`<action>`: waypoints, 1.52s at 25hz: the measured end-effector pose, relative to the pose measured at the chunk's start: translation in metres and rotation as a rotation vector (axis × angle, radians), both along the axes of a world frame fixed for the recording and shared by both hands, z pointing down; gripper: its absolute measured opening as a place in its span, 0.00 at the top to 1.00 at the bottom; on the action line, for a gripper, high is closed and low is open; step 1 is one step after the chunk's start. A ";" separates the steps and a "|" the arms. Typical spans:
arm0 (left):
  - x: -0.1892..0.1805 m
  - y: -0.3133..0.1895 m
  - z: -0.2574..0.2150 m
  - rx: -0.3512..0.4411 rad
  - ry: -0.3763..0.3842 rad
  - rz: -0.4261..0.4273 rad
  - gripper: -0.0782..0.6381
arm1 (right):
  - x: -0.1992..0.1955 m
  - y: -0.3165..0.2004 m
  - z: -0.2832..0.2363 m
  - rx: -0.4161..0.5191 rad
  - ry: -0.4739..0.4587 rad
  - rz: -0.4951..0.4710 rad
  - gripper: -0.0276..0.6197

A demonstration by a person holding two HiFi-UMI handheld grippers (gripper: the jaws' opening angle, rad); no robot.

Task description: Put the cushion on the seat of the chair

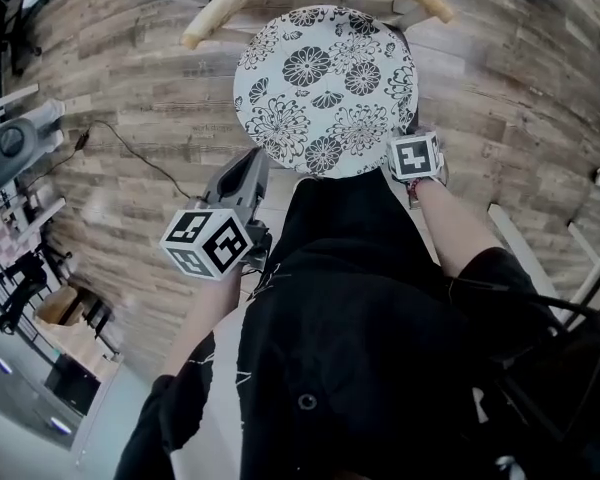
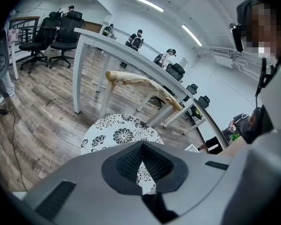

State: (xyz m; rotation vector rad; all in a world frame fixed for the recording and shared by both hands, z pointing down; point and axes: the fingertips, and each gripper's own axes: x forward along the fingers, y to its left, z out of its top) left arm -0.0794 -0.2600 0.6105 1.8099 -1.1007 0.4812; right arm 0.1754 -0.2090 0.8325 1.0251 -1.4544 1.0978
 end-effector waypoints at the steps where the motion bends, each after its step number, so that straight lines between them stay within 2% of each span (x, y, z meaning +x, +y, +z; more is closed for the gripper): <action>1: 0.002 -0.001 0.003 -0.009 0.001 0.002 0.88 | 0.000 0.000 0.002 -0.001 -0.001 0.010 0.91; 8: 0.032 -0.019 0.014 -0.029 0.011 0.054 0.88 | -0.003 -0.011 0.016 0.037 -0.033 0.047 0.91; 12: 0.047 -0.028 0.013 -0.020 0.021 0.078 0.88 | 0.001 -0.001 0.017 -0.026 -0.050 0.060 0.91; 15: 0.051 -0.035 0.013 -0.019 0.018 0.078 0.88 | 0.001 -0.013 0.018 0.012 -0.080 0.063 0.91; 18: 0.052 -0.037 0.014 -0.029 0.012 0.075 0.88 | 0.002 -0.013 0.020 -0.012 -0.100 0.088 0.91; 21: 0.052 -0.037 0.015 -0.035 0.010 0.062 0.88 | 0.003 -0.012 0.023 -0.035 -0.109 0.072 0.91; 29: 0.050 -0.030 0.014 -0.023 0.020 0.040 0.88 | 0.003 -0.012 0.024 -0.033 -0.100 0.083 0.88; 34: 0.039 -0.015 0.011 -0.004 0.018 0.023 0.88 | 0.004 -0.012 0.021 -0.003 -0.045 0.062 0.87; 38: 0.023 -0.003 0.002 0.016 0.027 -0.008 0.88 | 0.015 -0.010 0.015 0.011 0.054 0.073 0.72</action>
